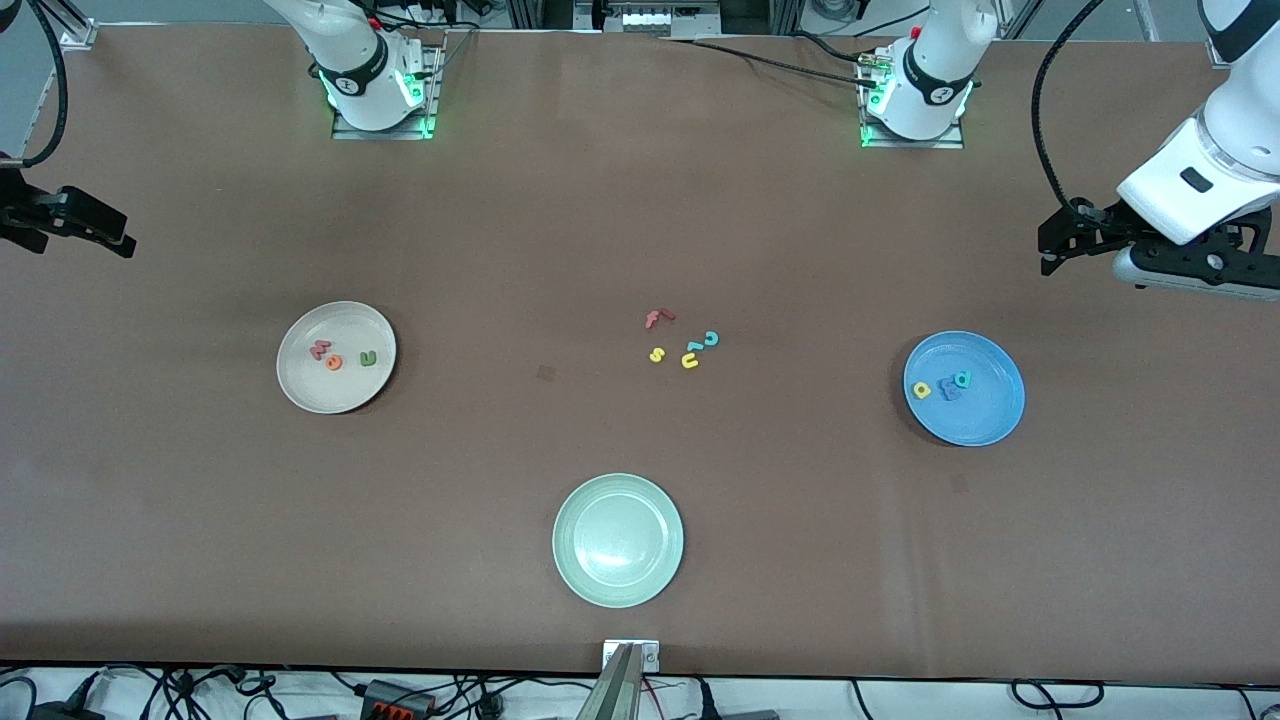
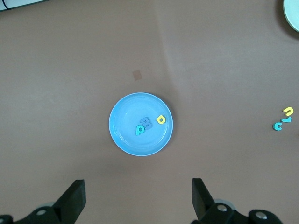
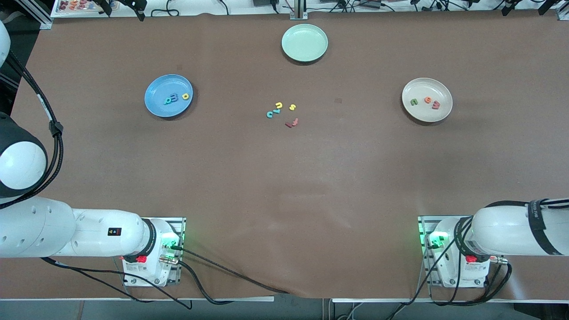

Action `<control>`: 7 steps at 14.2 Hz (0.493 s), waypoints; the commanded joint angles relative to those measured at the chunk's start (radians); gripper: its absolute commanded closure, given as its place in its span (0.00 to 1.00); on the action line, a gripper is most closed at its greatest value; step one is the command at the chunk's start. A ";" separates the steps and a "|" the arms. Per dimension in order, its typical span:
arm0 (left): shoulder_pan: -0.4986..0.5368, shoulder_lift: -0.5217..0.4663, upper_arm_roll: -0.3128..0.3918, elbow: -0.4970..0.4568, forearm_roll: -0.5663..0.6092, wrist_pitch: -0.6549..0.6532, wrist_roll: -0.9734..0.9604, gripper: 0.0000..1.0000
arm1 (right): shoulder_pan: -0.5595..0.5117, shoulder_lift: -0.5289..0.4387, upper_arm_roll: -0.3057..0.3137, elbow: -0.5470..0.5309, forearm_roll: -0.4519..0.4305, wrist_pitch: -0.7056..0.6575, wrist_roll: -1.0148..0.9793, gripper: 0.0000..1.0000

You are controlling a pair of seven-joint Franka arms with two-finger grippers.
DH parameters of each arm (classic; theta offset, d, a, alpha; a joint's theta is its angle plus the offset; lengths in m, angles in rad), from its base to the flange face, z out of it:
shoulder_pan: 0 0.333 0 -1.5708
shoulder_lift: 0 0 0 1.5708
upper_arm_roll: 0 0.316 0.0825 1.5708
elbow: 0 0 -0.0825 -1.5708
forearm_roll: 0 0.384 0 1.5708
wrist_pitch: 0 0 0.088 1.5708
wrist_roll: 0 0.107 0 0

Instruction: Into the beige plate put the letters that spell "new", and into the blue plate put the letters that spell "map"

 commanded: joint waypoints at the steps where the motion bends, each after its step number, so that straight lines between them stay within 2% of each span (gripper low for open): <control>1: 0.001 0.014 -0.004 0.026 0.003 -0.019 0.016 0.00 | -0.011 -0.010 0.008 -0.012 -0.009 0.010 -0.006 0.00; 7: 0.004 0.039 -0.006 0.026 0.003 -0.017 0.013 0.00 | -0.011 -0.010 0.008 -0.012 -0.011 0.010 -0.006 0.00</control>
